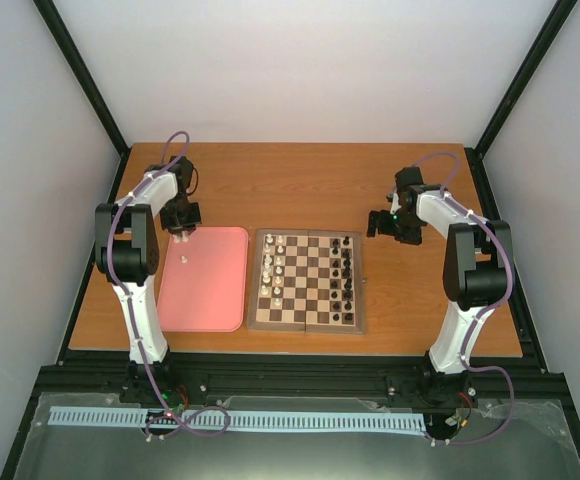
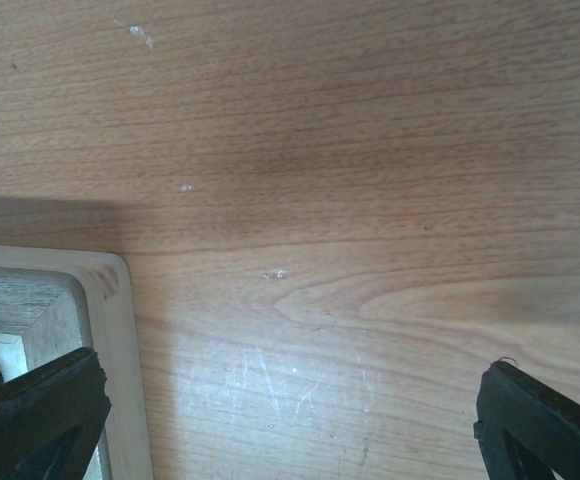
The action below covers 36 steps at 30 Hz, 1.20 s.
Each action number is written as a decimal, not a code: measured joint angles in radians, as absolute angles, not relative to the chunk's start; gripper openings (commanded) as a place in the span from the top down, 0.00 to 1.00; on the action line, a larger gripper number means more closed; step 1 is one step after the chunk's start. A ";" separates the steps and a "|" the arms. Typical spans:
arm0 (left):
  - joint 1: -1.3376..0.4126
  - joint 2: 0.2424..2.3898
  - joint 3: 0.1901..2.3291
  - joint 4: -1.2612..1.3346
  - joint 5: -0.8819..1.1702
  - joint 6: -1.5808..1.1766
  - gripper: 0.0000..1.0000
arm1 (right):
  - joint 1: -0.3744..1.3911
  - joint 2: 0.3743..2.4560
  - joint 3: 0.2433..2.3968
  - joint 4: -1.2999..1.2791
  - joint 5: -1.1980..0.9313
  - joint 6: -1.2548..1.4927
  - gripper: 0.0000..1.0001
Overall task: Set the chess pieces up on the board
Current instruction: Pick up the chess piece from the storage box, then place the chess piece on the chessboard.
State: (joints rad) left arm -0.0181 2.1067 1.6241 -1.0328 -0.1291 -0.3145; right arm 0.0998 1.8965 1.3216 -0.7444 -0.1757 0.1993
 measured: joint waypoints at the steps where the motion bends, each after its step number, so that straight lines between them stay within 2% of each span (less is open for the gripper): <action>1: -0.018 2.107 1.625 -1.032 -0.128 -0.314 0.85 | 0.100 1.897 1.322 -0.744 -0.176 0.199 0.00; 9: -0.018 2.107 1.626 -1.031 -0.118 -0.313 0.95 | 0.100 1.897 1.322 -0.744 -0.175 0.199 0.00; 15: -0.018 2.084 1.598 -1.023 -0.079 -0.313 0.99 | 0.100 1.897 1.322 -0.744 -0.176 0.199 0.00; 22: -0.046 1.927 1.477 -1.048 -0.038 -0.310 0.99 | 0.100 1.897 1.322 -0.744 -0.176 0.199 0.00; 28: -0.195 1.726 1.421 -1.100 -0.003 -0.306 0.99 | 0.100 1.897 1.322 -0.744 -0.176 0.200 0.00; 36: -0.443 1.505 1.219 -1.112 0.126 -0.328 0.99 | 0.100 1.897 1.322 -0.744 -0.176 0.200 0.00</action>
